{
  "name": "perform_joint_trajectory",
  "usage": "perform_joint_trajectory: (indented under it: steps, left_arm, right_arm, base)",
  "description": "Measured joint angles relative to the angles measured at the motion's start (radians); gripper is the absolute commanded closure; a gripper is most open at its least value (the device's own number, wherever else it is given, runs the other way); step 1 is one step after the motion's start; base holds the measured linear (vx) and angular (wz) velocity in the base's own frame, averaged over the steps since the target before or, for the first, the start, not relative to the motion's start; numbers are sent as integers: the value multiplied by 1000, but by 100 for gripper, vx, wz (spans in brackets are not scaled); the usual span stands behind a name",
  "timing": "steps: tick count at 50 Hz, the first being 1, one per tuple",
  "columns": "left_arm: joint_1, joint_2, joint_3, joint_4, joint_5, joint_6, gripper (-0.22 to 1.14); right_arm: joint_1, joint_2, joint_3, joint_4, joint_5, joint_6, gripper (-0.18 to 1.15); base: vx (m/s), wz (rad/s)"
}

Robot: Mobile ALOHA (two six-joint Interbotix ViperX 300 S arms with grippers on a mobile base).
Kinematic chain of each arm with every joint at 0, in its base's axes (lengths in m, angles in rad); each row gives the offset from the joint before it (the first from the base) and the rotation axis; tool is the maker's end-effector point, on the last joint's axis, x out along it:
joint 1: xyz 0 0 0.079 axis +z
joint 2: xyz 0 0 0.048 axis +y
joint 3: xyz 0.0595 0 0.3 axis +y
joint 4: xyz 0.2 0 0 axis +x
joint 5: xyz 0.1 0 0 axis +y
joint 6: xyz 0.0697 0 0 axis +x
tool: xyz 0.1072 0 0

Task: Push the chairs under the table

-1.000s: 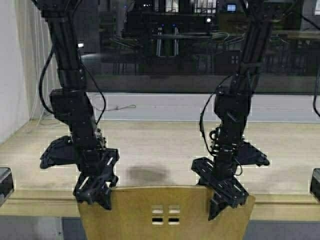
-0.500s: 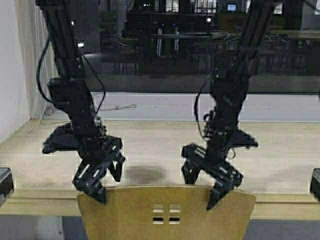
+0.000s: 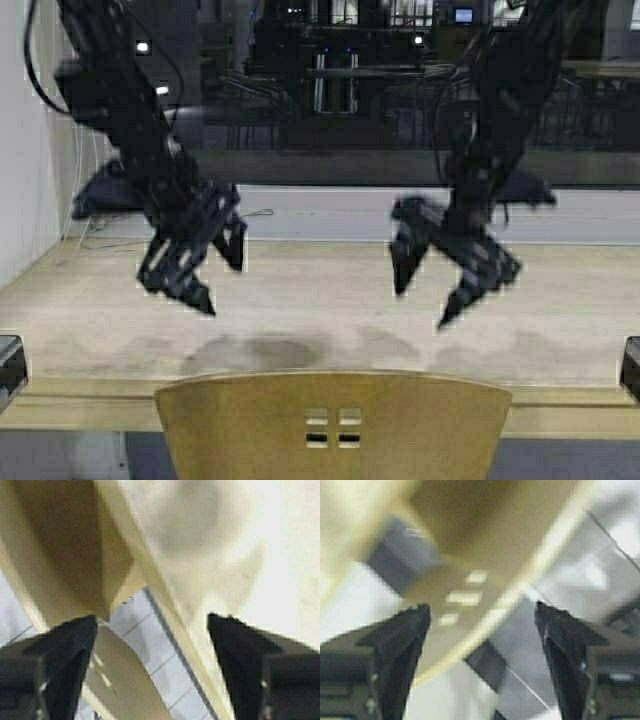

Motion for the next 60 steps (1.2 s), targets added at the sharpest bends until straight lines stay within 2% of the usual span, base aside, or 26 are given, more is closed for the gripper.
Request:
perform_joint_trajectory:
  steps: [15,30,43,47,53,60]
  left_arm:
    - [-9,-252,89,66,35,305,-5]
    - [-21,-408,123,91,103,644,-5]
    - [-11,-442,115,75,137,678,-5]
    - [-17,-465,127,115,141,706,-5]
    - [-52,-535,158,230,144,788,-5]
    - [-32,-578,186,362,126,890,-5]
  right_arm:
    - [-11,-173,-29,-339,0,0,1]
    - [-12,-318,23,-617,6,2,1]
    - [2,-374,69,-658,23,3,1]
    - [35,-385,81,-699,21,0,1]
    - [100,-431,86,-824,-3,-3,1]
    - [86,-446,63,-968,-35,3,1]
  base:
    - [-2,9]
    - [-9,34]
    - [-14,34]
    - [-19,18]
    - [-24,12]
    - [-32,6]
